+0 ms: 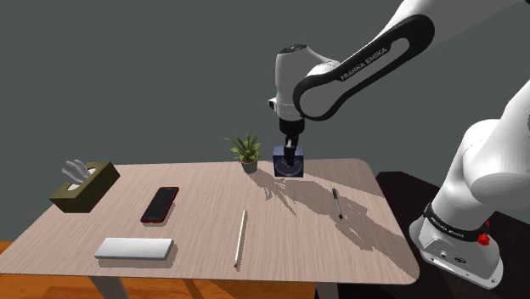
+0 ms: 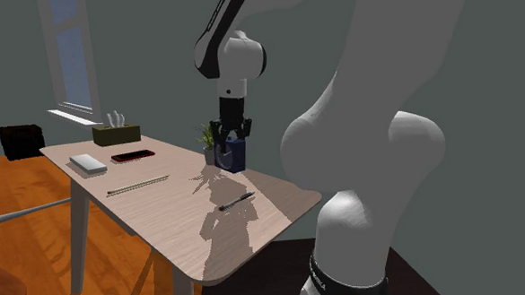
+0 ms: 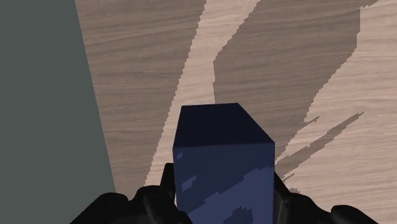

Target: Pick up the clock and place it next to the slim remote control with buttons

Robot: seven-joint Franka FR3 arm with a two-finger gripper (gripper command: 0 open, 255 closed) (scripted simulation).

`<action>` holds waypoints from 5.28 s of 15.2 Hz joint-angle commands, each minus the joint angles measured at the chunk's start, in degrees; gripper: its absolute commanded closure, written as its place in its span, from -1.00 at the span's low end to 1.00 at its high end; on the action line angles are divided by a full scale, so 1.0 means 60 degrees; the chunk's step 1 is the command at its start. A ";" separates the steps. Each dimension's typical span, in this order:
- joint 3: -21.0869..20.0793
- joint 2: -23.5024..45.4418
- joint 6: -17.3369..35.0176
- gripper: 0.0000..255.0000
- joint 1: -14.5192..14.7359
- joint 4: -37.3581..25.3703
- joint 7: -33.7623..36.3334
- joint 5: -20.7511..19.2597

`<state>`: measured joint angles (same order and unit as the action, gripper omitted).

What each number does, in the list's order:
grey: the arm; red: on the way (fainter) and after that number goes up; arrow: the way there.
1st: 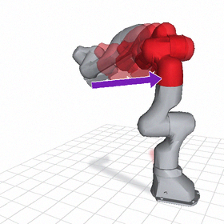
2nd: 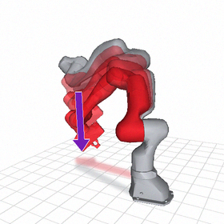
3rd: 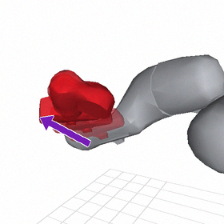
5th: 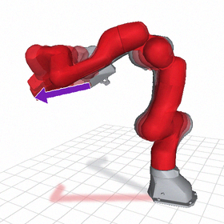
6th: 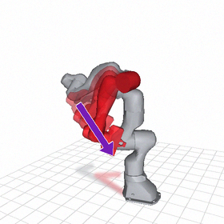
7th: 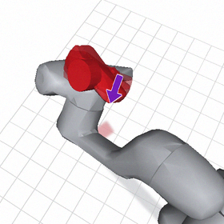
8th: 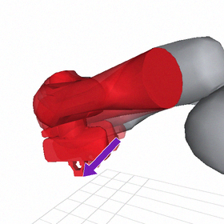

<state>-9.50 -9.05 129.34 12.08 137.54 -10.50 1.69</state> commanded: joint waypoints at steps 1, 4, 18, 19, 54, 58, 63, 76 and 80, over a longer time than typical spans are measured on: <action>0.0015 -0.0179 -0.0287 1.00 0.0002 -0.0107 -0.0029 0.0028; 0.0031 -0.0378 -0.0695 1.00 0.0004 -0.0318 -0.0052 0.0054; 0.0106 -0.1030 -0.2563 1.00 0.0002 -0.1538 -0.0116 0.0111; 0.0111 -0.1060 -0.2694 1.00 0.0001 -0.1639 -0.0118 0.0112; -0.1644 0.8001 -0.6884 1.00 0.3591 -1.4577 0.4657 -0.2370; -0.1673 0.7728 -0.6173 1.00 0.3412 -1.3575 0.4713 -0.2314; -0.1687 0.7552 -0.5409 1.00 0.3260 -1.2620 0.4768 -0.2286; -0.1651 0.7563 -0.3748 1.00 0.3062 -1.0942 0.4899 -0.2341; -0.1624 0.7660 -0.3297 1.00 0.3037 -1.0580 0.4941 -0.2385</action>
<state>-19.26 36.99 108.72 30.40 73.17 19.06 -12.59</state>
